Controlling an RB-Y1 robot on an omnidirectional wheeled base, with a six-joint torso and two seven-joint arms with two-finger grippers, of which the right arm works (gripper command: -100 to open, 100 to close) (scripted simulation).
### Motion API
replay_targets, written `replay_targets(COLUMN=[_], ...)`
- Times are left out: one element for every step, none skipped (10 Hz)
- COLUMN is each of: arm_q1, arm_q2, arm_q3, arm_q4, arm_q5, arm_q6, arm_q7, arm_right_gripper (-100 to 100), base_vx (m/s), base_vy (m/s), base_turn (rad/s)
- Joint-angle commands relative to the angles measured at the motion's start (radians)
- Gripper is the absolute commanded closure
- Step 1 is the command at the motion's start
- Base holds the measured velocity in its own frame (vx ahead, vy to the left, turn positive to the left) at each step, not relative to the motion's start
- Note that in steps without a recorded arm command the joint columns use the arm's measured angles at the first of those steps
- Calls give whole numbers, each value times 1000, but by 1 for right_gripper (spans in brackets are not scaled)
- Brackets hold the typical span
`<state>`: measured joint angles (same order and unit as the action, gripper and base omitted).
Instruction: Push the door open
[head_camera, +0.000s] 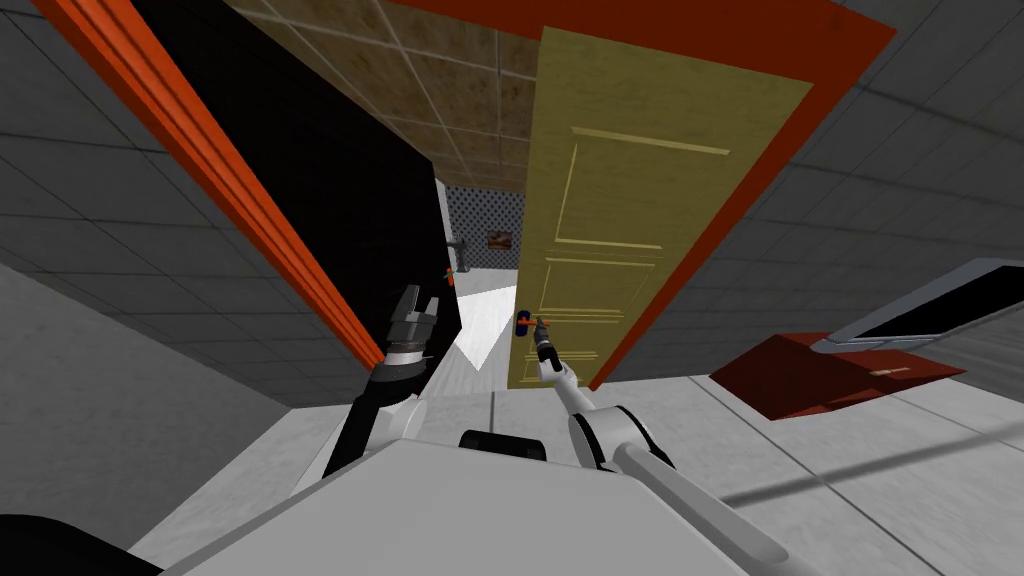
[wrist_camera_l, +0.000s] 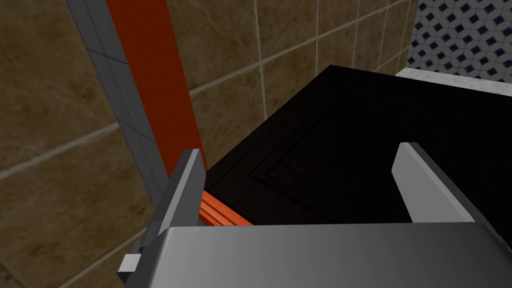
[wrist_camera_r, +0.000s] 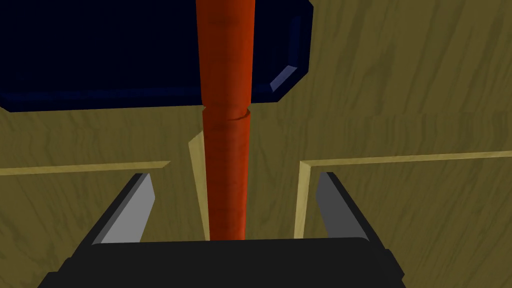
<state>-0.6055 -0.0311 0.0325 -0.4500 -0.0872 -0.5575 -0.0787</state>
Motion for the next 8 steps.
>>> replay_targets(arm_q1=[2, 4, 4, 4, 4, 4, 4, 4], arm_q2=[14, 9, 9, 9, 9, 9, 9, 9], arm_q3=[-3, -1, -1, -1, -1, -1, -1, -1], arm_q4=[-4, -5, -5, -5, -5, -5, -5, -5], arm_q5=[-1, 0, 0, 0, 0, 0, 0, 0], arm_q6=[2, 1, 1, 1, 1, 1, 1, 1], arm_q7=[1, 1, 1, 1, 1, 1, 1, 1], arm_right_gripper=[-100, -100, 100, 100, 100, 100, 100, 100], base_vx=[196, 86, -10, -27, -27, -18, -10, 0], base_vy=[32, 16, -2, -7, -6, -4, -1, 0], base_turn=[22, 5, -4, 1, 6, -2, -3, 0])
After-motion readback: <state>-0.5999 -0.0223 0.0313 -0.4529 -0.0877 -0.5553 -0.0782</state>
